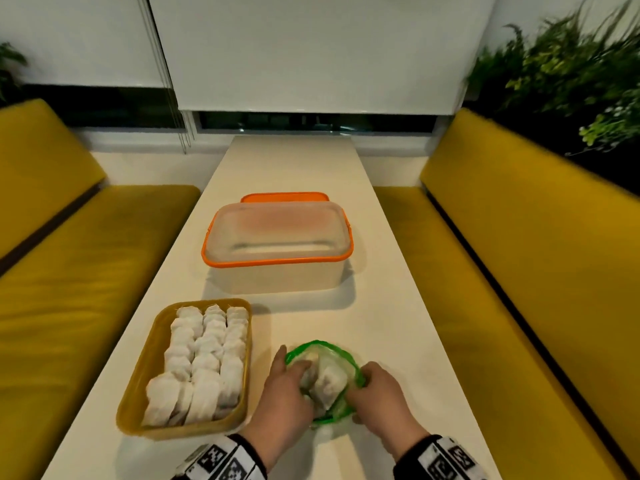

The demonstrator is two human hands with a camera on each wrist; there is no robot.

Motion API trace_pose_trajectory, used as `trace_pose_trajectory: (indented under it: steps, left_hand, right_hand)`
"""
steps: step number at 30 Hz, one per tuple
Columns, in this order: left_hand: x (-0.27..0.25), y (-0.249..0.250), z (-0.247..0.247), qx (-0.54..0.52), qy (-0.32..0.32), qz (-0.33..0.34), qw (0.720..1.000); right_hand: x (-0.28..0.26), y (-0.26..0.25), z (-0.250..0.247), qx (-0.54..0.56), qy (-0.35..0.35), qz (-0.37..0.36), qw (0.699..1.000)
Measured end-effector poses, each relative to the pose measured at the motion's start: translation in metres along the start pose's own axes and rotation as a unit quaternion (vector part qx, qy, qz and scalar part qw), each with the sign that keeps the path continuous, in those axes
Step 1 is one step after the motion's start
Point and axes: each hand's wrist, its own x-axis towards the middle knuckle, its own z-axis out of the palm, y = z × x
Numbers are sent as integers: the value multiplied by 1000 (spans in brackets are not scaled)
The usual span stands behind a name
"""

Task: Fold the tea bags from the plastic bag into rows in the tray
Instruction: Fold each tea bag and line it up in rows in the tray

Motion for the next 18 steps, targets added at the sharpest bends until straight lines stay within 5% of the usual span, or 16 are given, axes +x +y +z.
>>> trace_pose_trajectory:
  steps: [6,8,10,13,15,16,18]
  left_hand:
    - [-2,-8,9,-16,0,-2,1000]
    - [-2,-12,7,-22,-4,-6,1000]
    - [-2,-16,6,-22,-8,-7,1000]
    - [-4,-25,5,-17,-4,-8,1000]
    - [-6,-30,7,-19,1,-16,1000]
    - [-7,-32,8,-25,4,-19,1000]
    - [-11,-35,10,-41,8,-18,999]
  right_hand:
    - [-11,-7,-4,80,21,-95,992]
    - [-9,-5,-1,236,-9,-25,971]
    - [-3,1,4,388,-64,61,917]
    - [-3,6,7,436,-105,105,887]
    - [-8,6,9,414,-116,107,897]
    - [-10,8,10,349,-99,80,928]
    - [-10,11,10,81,-4,-97,992]
